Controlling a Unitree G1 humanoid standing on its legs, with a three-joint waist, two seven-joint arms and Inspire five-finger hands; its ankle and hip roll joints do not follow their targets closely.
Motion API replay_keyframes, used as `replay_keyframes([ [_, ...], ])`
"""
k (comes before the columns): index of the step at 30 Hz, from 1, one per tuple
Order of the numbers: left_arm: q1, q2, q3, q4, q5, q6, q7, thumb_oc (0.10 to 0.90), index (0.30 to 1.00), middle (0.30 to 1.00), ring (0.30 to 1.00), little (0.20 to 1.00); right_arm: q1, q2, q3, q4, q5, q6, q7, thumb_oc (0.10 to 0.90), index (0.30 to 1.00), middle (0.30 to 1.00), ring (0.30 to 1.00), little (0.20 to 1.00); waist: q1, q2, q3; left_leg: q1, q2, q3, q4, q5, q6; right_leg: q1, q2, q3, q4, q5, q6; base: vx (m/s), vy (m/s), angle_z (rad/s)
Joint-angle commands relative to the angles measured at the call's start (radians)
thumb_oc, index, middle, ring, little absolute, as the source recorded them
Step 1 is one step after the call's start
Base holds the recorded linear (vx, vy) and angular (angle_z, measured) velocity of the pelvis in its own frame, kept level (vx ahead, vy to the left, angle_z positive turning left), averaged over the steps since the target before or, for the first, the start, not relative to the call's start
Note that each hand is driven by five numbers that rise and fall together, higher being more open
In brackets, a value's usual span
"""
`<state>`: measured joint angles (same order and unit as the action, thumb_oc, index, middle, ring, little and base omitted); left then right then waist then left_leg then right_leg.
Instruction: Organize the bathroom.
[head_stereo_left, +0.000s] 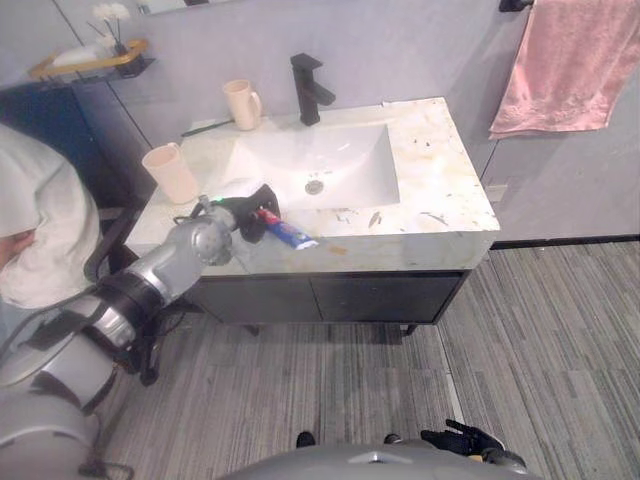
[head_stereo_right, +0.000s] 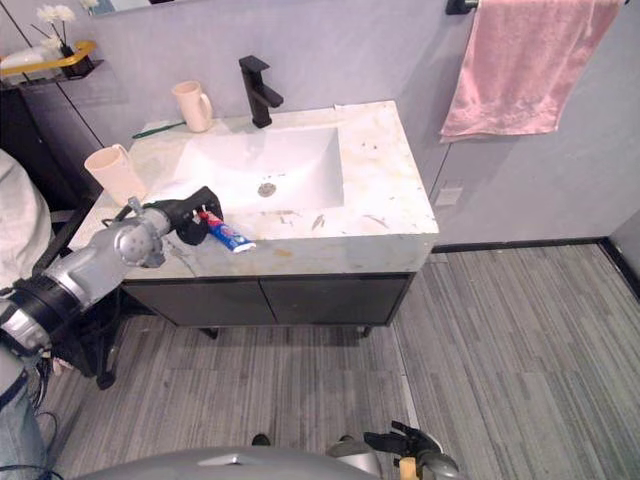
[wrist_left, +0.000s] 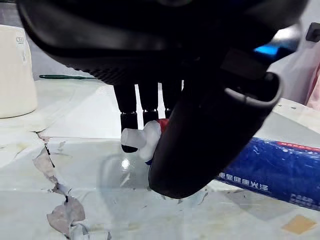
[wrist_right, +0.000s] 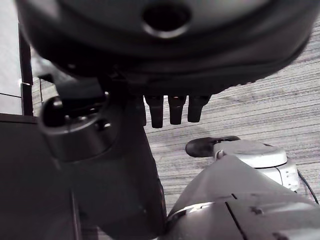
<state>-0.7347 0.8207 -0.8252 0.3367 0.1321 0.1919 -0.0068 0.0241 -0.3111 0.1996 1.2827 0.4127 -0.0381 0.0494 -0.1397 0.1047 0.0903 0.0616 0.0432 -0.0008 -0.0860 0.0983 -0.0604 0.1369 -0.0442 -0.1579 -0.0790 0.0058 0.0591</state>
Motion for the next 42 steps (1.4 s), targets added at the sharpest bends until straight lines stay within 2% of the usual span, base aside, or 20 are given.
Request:
replay_keyframes([
  [1,-0.115,0.046,0.183,0.018,-0.019,-0.078,0.196,0.400,0.300,0.300,0.300,0.300,0.100,-0.042,0.009,-0.004,0.091,-0.032,-0.041,0.800,0.900,0.900,0.900,0.900,0.005,-0.042,-0.003,0.027,-0.080,0.050,0.073,-0.162,0.084,-0.076,0.016,0.070,0.081,-0.049,0.019,-0.09,0.030,0.01],
  [3,-0.084,0.041,0.230,-0.007,-0.108,-0.125,0.272,0.400,0.300,0.300,0.300,0.300,0.099,-0.047,-0.019,-0.036,0.161,-0.086,-0.079,0.800,0.900,0.900,0.900,0.900,0.007,-0.047,-0.001,0.030,-0.080,0.049,0.068,-0.161,0.085,-0.073,0.016,0.072,0.079,-0.046,0.019,-0.08,0.027,0.00],
  [4,-0.032,0.025,0.313,-0.064,-0.249,-0.157,0.321,0.400,0.300,0.300,0.300,0.300,0.100,-0.057,-0.060,-0.093,0.215,-0.155,-0.145,0.800,0.900,0.900,0.900,0.900,0.011,-0.054,0.001,0.033,-0.080,0.046,0.062,-0.158,0.087,-0.071,0.016,0.076,0.075,-0.042,0.018,-0.09,0.024,-0.01],
  [6,0.038,-0.004,0.404,-0.126,-0.406,-0.193,0.343,0.400,0.300,0.300,0.300,0.300,0.111,-0.072,-0.105,-0.183,0.259,-0.214,-0.218,0.800,0.900,0.900,0.900,0.900,0.011,-0.061,0.003,0.036,-0.079,0.043,0.054,-0.156,0.088,-0.071,0.017,0.079,0.073,-0.040,0.017,-0.14,0.038,-0.06],
  [7,0.139,-0.066,0.515,-0.214,-0.511,-0.218,0.352,0.400,0.300,0.300,0.300,0.300,0.135,-0.095,-0.192,-0.364,0.259,-0.251,-0.346,0.800,0.900,0.900,0.900,0.900,0.005,-0.073,0.004,0.039,-0.076,0.043,0.046,-0.152,0.089,-0.072,0.017,0.086,0.068,-0.034,0.016,-0.14,0.042,-0.07],
  [8,0.149,-0.071,0.525,-0.222,-0.546,-0.231,0.357,0.400,0.300,0.300,0.300,0.300,0.140,-0.097,-0.198,-0.376,0.266,-0.270,-0.359,0.800,0.900,0.900,0.900,0.900,0.004,-0.074,0.003,0.039,-0.076,0.043,0.045,-0.152,0.089,-0.072,0.018,0.087,0.068,-0.033,0.016,-0.19,0.071,-0.11],
  [9,0.247,-0.159,0.610,-0.297,-0.633,-0.268,0.346,0.400,0.300,0.300,0.300,0.300,0.173,-0.111,-0.308,-0.625,0.194,-0.309,-0.532,0.800,0.900,0.900,0.900,0.900,-0.011,-0.086,0.010,0.045,-0.075,0.047,0.043,-0.153,0.090,-0.069,0.018,0.092,0.065,-0.031,0.015,-0.15,0.062,-0.17],
  [10,0.270,-0.183,0.633,-0.319,-0.651,-0.273,0.338,0.400,0.300,0.300,0.300,0.300,0.178,-0.129,-0.360,-0.703,0.176,-0.292,-0.555,0.800,0.900,0.900,0.900,0.900,-0.017,-0.092,0.008,0.042,-0.075,0.050,0.041,-0.150,0.090,-0.072,0.017,0.094,0.060,-0.025,0.015,-0.15,0.068,-0.21],
  [13,0.321,-0.266,0.679,-0.372,-0.787,-0.293,0.288,0.400,0.300,0.300,0.300,0.300,0.170,-0.193,-0.543,-0.948,-0.004,-0.400,-0.668,0.800,0.900,0.900,0.900,0.900,-0.031,-0.099,0.004,0.047,-0.079,0.055,0.032,-0.151,0.094,-0.070,0.019,0.101,0.047,-0.017,0.018,-0.14,0.099,-0.06],
  [17,0.312,-0.311,0.691,-0.399,-0.871,-0.264,0.254,0.400,0.300,0.300,0.300,0.300,0.079,-0.294,-0.661,-1.222,-0.130,-0.516,-0.651,0.800,0.900,0.900,0.900,0.900,-0.032,-0.095,-0.008,0.057,-0.086,0.057,0.012,-0.146,0.097,-0.066,0.023,0.118,0.034,-0.010,0.025,-0.13,0.112,-0.15],
  [19,0.294,-0.314,0.683,-0.407,-0.907,-0.234,0.253,0.400,0.300,0.300,0.300,0.300,0.016,-0.338,-0.648,-1.328,-0.091,-0.571,-0.563,0.800,0.900,0.900,0.900,0.900,-0.024,-0.094,-0.019,0.058,-0.089,0.057,0.004,-0.143,0.097,-0.066,0.022,0.123,0.027,-0.006,0.031,-0.10,0.087,-0.24],
  [20,0.272,-0.318,0.671,-0.421,-0.922,-0.198,0.263,0.400,0.300,0.300,0.300,0.300,-0.053,-0.375,-0.584,-1.414,0.007,-0.582,-0.388,0.800,0.900,0.900,0.900,0.900,-0.007,-0.097,-0.028,0.057,-0.092,0.054,0.001,-0.144,0.097,-0.064,0.020,0.122,0.018,-0.002,0.036,-0.08,0.044,-0.18],
  [22,0.259,-0.322,0.660,-0.428,-0.937,-0.172,0.260,0.400,0.300,0.300,0.300,0.300,-0.109,-0.392,-0.503,-1.474,0.085,-0.540,-0.260,0.800,0.900,0.900,0.900,0.900,0.007,-0.099,-0.034,0.054,-0.094,0.051,-0.001,-0.142,0.097,-0.064,0.017,0.119,0.011,0.002,0.038,-0.11,0.046,-0.20],
  [25,0.236,-0.343,0.615,-0.418,-0.909,-0.143,0.247,0.400,0.300,0.300,0.300,0.300,-0.249,-0.393,-0.270,-1.553,0.140,-0.370,-0.005,0.800,0.900,0.900,0.900,0.900,0.039,-0.109,-0.046,0.041,-0.098,0.042,-0.001,-0.136,0.095,-0.062,0.010,0.100,-0.002,0.010,0.039,-0.09,0.018,0.06],
  [26,0.236,-0.343,0.615,-0.418,-0.908,-0.143,0.248,0.400,0.300,0.300,0.300,0.300,-0.256,-0.392,-0.261,-1.553,0.139,-0.364,-0.004,0.800,0.900,0.900,0.900,0.900,0.038,-0.110,-0.046,0.040,-0.098,0.041,-0.001,-0.135,0.095,-0.063,0.010,0.099,-0.002,0.010,0.039,-0.07,-0.007,0.13],
  [27,0.233,-0.354,0.587,-0.413,-0.889,-0.137,0.236,0.400,0.300,0.300,0.300,0.300,-0.307,-0.387,-0.168,-1.561,0.136,-0.281,0.094,0.800,0.900,0.900,0.900,0.900,0.058,-0.116,-0.052,0.034,-0.098,0.037,-0.001,-0.132,0.093,-0.062,0.007,0.085,-0.004,0.012,0.039,-0.04,-0.009,0.19],
  [29,0.239,-0.358,0.576,-0.407,-0.886,-0.135,0.218,0.400,0.300,0.300,0.300,0.300,-0.342,-0.398,-0.096,-1.558,0.110,-0.255,0.133,0.800,0.900,0.900,0.900,0.900,0.069,-0.120,-0.055,0.029,-0.098,0.032,-0.001,-0.128,0.091,-0.061,0.004,0.072,-0.006,0.014,0.039,-0.05,-0.012,0.23],
  [30,0.243,-0.363,0.554,-0.396,-0.877,-0.133,0.198,0.400,0.300,0.300,0.300,0.300,-0.392,-0.409,-0.026,-1.565,0.146,-0.201,0.162,0.800,0.900,0.900,0.900,0.900,0.086,-0.126,-0.059,0.024,-0.097,0.031,-0.001,-0.125,0.088,-0.059,0.000,0.056,-0.008,0.016,0.041,-0.06,-0.015,0.32],
  [37,0.218,-0.381,0.490,-0.314,-0.842,-0.143,0.140,0.400,0.300,0.300,0.300,0.300,-0.577,-0.373,0.129,-1.497,0.112,-0.126,0.085,0.800,0.900,0.900,0.900,0.900,0.127,-0.135,-0.065,0.014,-0.097,0.019,-0.001,-0.118,0.082,-0.055,-0.009,0.012,-0.008,0.016,0.038,-0.03,-0.008,0.25],
  [42,0.216,-0.392,0.469,-0.297,-0.819,-0.126,0.129,0.400,0.300,0.300,0.300,0.300,-0.595,-0.340,0.143,-1.491,0.106,-0.133,0.038,0.800,0.900,0.900,0.900,0.900,0.136,-0.133,-0.069,0.012,-0.097,0.016,-0.001,-0.117,0.083,-0.054,-0.010,0.007,-0.008,0.014,0.038,0.00,-0.003,0.03],
])
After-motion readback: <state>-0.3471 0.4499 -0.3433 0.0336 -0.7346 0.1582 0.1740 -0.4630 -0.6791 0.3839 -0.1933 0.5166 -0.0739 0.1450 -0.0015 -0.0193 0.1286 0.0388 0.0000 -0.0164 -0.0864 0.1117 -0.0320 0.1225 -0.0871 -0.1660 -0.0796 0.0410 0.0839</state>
